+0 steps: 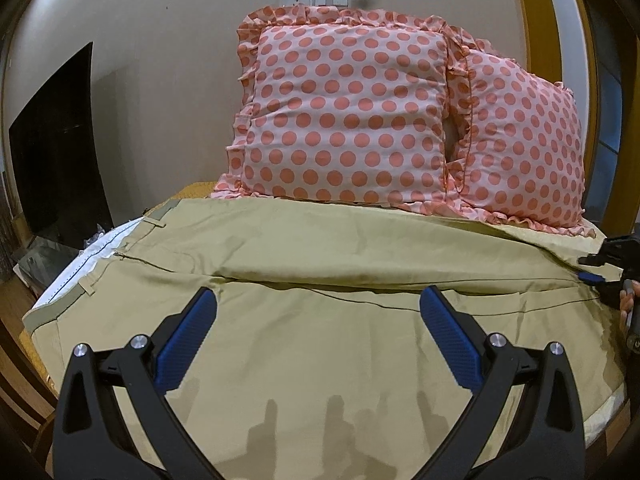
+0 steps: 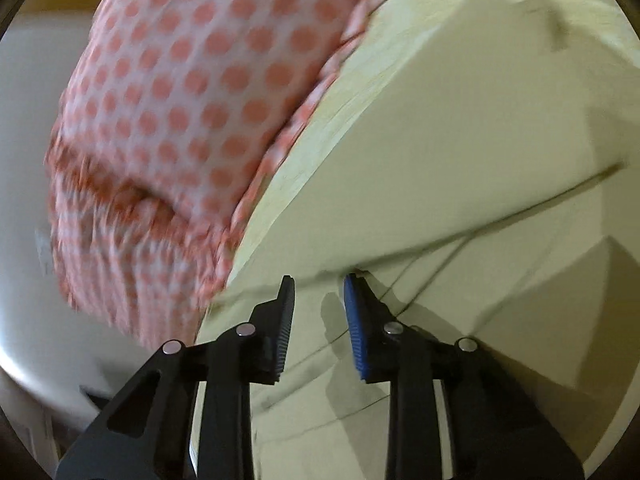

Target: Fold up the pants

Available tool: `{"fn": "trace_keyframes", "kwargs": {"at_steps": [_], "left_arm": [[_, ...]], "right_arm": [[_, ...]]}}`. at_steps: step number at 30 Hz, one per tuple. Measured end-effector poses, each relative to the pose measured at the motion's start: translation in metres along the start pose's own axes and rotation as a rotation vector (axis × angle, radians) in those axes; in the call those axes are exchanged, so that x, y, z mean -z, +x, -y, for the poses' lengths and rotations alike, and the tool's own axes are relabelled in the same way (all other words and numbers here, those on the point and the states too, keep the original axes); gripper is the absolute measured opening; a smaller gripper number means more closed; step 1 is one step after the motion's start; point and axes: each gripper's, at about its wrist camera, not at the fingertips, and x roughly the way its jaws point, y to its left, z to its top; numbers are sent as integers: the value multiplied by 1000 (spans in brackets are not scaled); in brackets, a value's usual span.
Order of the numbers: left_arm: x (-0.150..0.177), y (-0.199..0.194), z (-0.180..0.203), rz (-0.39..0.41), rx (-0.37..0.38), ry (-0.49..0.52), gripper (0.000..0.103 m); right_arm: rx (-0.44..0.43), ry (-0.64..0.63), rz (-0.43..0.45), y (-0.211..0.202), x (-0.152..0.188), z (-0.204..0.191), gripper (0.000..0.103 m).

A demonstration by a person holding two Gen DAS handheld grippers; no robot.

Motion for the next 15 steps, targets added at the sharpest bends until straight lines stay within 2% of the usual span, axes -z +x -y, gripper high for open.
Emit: {"fn": "trace_keyframes", "kwargs": {"at_steps": [2, 6, 7, 8, 9, 11, 15], "left_arm": [[-1, 5, -2, -15, -1, -13, 101], [-3, 11, -8, -25, 26, -37, 101], [-3, 11, -11, -23, 47, -54, 101], [-4, 11, -15, -22, 69, -70, 101], [-5, 11, -18, -21, 93, -85, 101], [-8, 12, -29, -12, 127, -125, 101], [-25, 20, -48, -19, 128, -173, 101]], "right_arm": [[40, 48, 76, -11, -8, 10, 26], [59, 73, 170, -21, -19, 19, 26], [67, 47, 186, -21, -22, 18, 23], [60, 26, 203, -23, -24, 19, 14], [35, 14, 210, -24, -25, 19, 2], [-53, -22, 237, -43, -22, 17, 2], [-143, -100, 289, -88, -3, 18, 2]]}}
